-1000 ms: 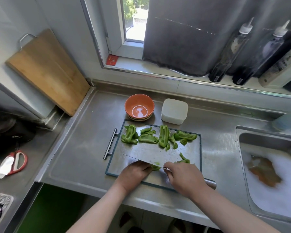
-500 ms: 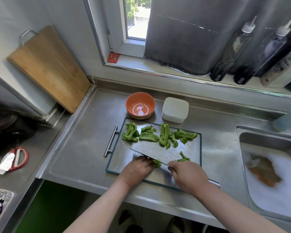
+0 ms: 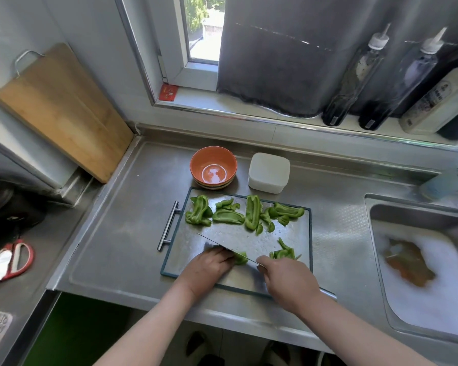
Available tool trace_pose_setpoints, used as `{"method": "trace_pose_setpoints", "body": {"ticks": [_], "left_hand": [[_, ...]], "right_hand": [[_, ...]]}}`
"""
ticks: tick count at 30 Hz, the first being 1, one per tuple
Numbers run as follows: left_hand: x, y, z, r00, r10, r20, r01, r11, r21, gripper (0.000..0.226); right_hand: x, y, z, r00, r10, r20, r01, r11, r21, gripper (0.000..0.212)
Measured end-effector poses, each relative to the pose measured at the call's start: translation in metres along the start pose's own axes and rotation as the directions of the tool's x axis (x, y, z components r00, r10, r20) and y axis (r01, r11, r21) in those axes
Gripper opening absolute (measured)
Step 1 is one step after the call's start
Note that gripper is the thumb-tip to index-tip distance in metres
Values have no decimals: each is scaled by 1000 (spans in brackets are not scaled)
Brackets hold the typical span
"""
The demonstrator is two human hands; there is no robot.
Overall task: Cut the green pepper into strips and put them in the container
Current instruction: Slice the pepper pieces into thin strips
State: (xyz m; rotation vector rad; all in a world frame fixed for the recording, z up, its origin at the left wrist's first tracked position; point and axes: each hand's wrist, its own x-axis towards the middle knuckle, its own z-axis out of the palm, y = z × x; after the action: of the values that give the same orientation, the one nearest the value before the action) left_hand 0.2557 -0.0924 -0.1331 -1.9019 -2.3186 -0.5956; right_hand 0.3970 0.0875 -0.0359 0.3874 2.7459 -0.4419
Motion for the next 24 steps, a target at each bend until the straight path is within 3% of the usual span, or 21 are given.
{"method": "trace_pose_setpoints", "body": {"ticks": [11,24], "left_hand": [[-3,-5,3,1000,-24,15,24,999,-42,35],[-8,-4,13,994,-89,-59,80,988,-134,25]], "right_hand": [[0,5,2,1000,-1,4,1,999,33,19],[20,11,8,989,62,134,-80,987,137,20]]}}
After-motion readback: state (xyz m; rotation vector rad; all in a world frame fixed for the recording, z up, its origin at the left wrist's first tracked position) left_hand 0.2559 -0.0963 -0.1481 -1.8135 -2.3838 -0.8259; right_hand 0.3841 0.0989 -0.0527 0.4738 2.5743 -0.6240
